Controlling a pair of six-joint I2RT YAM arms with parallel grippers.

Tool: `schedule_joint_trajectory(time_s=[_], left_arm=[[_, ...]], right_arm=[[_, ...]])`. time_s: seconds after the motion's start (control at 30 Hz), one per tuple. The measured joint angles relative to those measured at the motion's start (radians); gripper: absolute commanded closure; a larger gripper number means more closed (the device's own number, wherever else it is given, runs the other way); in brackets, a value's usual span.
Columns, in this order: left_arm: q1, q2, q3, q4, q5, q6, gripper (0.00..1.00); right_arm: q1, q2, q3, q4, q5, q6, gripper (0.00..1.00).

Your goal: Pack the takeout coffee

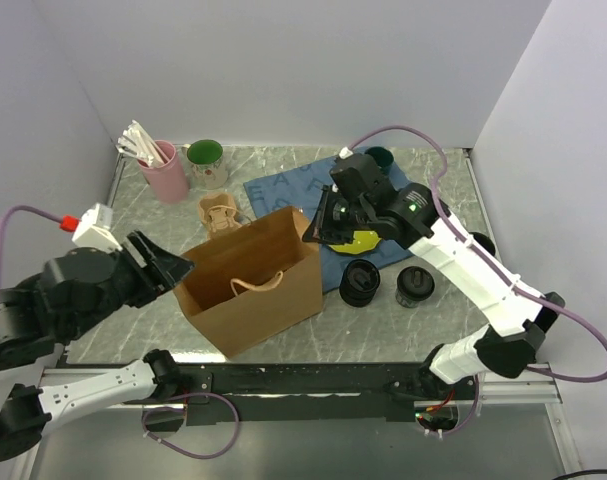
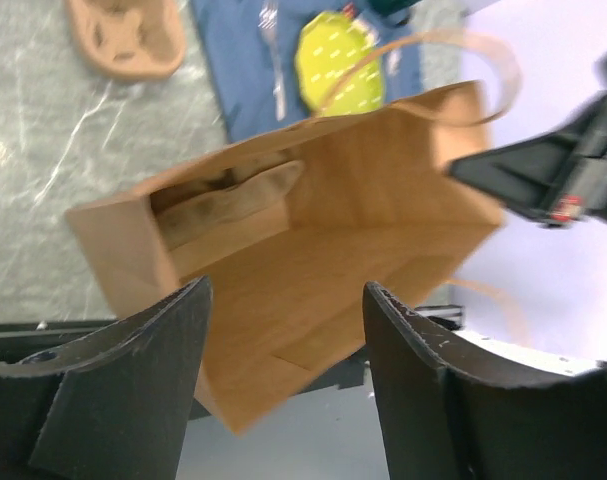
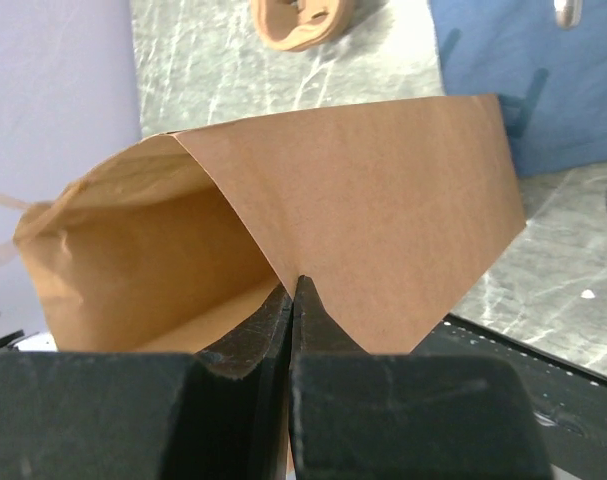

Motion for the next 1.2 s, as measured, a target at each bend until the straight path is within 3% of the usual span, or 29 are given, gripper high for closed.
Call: schedule_joint_trajectory(time_s=[0.4,1.0,1.2], left_arm=[[0.000,-0.043,-0.166,0.002,0.006,-0.061,0.35],[0.016,-0.092,-0.195,0.005,0.014,-0.024,0.32],[0.018,-0.086,-0.200,-0.001,0.002,-0.022,0.41]], right_arm=[[-0.001,-0.077,-0.077,0.026,0.030,0.001,1.00],[-0.007,-0.097,-0.135,0.050,0.034,-0.011,1.00],[-0.008,-0.097,-0.137,0.062,0.029,-0.015,1.00]])
